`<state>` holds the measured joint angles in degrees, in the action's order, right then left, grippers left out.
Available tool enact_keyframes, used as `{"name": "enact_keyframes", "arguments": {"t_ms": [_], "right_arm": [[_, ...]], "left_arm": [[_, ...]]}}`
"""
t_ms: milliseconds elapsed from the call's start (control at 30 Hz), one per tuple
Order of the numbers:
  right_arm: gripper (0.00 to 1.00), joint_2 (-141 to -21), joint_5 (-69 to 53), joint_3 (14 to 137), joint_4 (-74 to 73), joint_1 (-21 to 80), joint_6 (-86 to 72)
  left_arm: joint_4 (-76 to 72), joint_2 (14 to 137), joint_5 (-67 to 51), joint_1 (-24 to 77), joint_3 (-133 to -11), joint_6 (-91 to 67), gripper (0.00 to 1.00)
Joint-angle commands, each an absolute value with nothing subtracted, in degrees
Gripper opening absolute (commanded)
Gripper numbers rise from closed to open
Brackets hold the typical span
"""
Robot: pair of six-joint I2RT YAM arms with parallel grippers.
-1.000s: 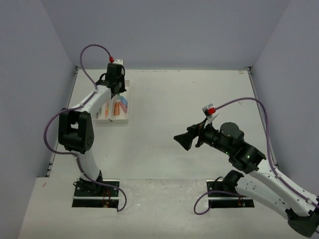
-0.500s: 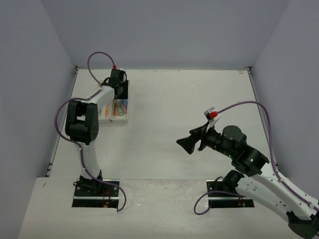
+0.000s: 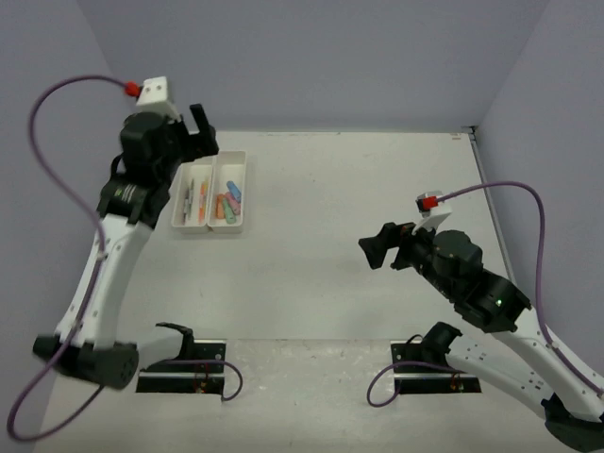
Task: Sort the stationery into containers
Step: Reset both arms
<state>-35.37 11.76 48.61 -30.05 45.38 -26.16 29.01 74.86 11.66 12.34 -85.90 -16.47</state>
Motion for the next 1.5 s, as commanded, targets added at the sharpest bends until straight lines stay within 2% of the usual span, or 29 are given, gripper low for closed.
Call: {"name": "enact_keyframes", "arguments": {"t_ms": [0, 100, 300, 500, 1467], "right_arm": [[0.99, -33.0, 40.2, 57.0, -43.0, 45.3, -28.3], [0.99, -30.5, 44.6, 58.4, -45.3, 45.4, -25.9], [0.99, -26.1, 40.2, 60.4, -47.3, 45.4, -24.9], [0.99, -19.8, 40.1, 53.6, -39.6, 45.4, -20.2], [0.99, -22.5, 46.8, 47.5, -37.3, 45.3, -23.1]], "left_arm": [[34.3, 49.8, 15.9, 12.8, -72.9, -18.6, 1.00], [37.1, 39.9, 20.9, 12.8, -64.6, -18.4, 1.00], [35.7, 23.1, 21.7, 12.7, -53.4, -15.5, 1.00], [27.6, 11.9, 21.7, 13.5, -41.4, -15.1, 1.00], [23.5, 15.2, 20.7, 13.4, -34.2, -16.5, 1.00]]}}
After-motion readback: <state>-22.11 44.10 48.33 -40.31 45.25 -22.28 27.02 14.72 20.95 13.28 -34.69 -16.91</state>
